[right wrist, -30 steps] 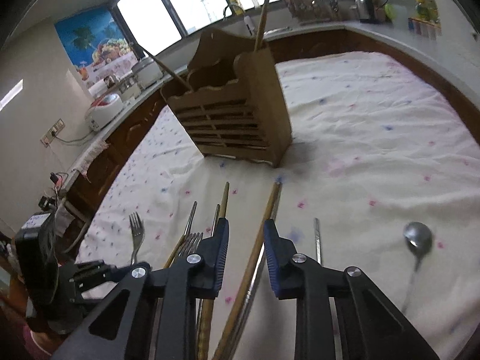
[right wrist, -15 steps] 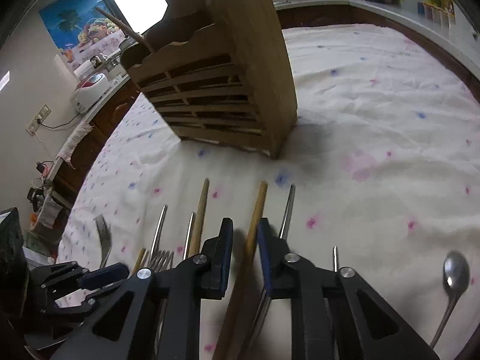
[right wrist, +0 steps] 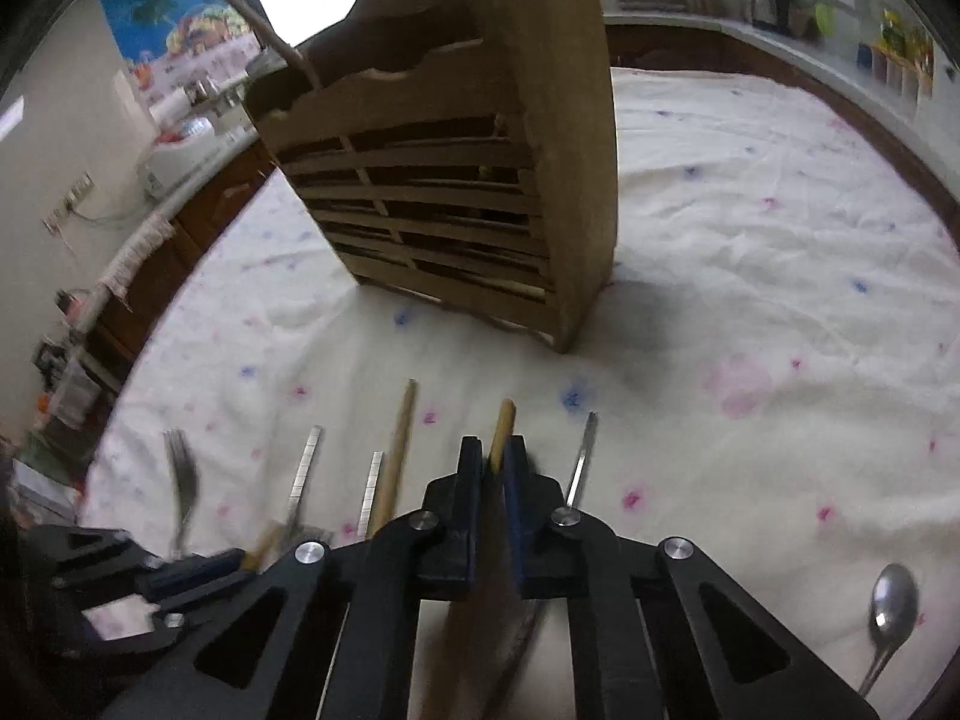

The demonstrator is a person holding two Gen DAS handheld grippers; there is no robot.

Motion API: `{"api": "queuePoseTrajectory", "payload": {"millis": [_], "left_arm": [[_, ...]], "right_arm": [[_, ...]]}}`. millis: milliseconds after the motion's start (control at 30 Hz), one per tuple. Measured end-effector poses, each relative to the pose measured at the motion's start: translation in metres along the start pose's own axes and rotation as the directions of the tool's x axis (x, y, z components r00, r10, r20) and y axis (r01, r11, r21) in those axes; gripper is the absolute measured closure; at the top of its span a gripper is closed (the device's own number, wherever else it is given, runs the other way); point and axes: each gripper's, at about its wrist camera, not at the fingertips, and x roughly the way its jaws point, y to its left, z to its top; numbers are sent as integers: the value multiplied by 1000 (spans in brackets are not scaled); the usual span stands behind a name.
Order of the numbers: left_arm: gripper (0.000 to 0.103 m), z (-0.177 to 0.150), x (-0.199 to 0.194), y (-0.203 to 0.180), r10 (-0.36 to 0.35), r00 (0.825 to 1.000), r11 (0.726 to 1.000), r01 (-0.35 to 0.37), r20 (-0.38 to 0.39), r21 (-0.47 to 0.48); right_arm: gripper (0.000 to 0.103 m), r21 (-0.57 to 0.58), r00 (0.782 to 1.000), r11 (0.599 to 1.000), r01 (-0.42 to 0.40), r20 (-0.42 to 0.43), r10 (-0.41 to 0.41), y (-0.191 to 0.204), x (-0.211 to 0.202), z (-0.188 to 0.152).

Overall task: Organize utensils
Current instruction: 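Close the left gripper on a wooden chopstick while the right gripper grasps another chopstick, then raise the left gripper's chopstick above the wooden holder while the right gripper carries its chopstick there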

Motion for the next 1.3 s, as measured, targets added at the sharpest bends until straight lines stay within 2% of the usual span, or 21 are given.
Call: {"api": "queuePoseTrajectory", "payload": {"millis": [233,400,600,900,1167,1300], "left_arm": [[100,-3,-30,12,-41,997,996,46,73,-73],[100,-5,-67,26,-75,984,988,96,163,-122],[100,-12,-112,38,-99,958,979,142,269,-148],[100,-32,-169,49,-72,912,973,153,404,-170],[100,-44,-195,56,-67,869,965,181,489,-190],[100,-43,-198,56,-51,859,968,169,510,-187]], "right_arm": [[97,-4,995,999,-53,87,53,9,-51,-2],[98,-10,986,997,-71,148,71,17,-83,2],[98,-23,967,996,-82,241,85,27,-125,3],[98,-42,923,996,-83,373,92,34,-182,8],[98,-54,905,997,-62,419,79,37,-197,10],[98,-55,900,997,-62,429,80,38,-199,9]]}}
